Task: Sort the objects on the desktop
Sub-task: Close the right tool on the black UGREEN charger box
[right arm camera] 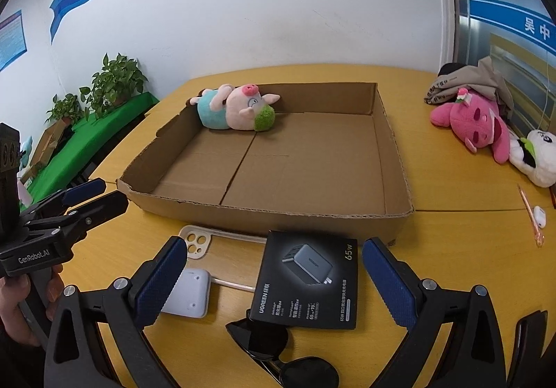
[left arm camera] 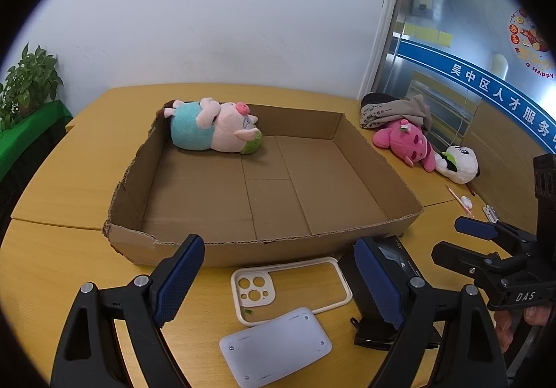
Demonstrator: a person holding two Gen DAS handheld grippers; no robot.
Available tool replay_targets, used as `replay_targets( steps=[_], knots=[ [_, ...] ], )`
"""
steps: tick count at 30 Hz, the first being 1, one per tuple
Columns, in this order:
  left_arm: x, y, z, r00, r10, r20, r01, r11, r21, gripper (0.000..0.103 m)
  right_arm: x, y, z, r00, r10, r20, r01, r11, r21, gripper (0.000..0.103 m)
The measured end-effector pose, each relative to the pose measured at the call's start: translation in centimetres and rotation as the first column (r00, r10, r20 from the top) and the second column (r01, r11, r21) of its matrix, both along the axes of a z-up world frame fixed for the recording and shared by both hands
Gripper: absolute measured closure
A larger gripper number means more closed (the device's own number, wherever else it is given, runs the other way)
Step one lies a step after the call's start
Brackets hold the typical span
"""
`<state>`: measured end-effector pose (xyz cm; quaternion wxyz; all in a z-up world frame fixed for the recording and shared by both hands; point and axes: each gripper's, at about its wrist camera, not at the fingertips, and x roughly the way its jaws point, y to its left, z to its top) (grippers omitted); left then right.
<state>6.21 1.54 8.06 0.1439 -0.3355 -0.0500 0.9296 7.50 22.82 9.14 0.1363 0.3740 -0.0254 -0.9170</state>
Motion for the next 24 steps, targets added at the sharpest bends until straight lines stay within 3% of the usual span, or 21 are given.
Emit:
replay_targets(
  steps=[17,24],
  knots=[
    [-0.5,2.3,-3.7,0.981,-0.153,0.124,0.143,0.986,0.084,0.015,0.1,3.4,-7.8,0.972,0.012,0.234,0.000,0.999,-0.053,0.001],
    [-3.0,6.2,-5.9,0.939,-0.278,0.203,0.242,0.953,0.184,0.015,-1.1,2.6,-10.0,0.961,0.022,0.275,0.011,0.993,-0.116,0.001]
  ],
)
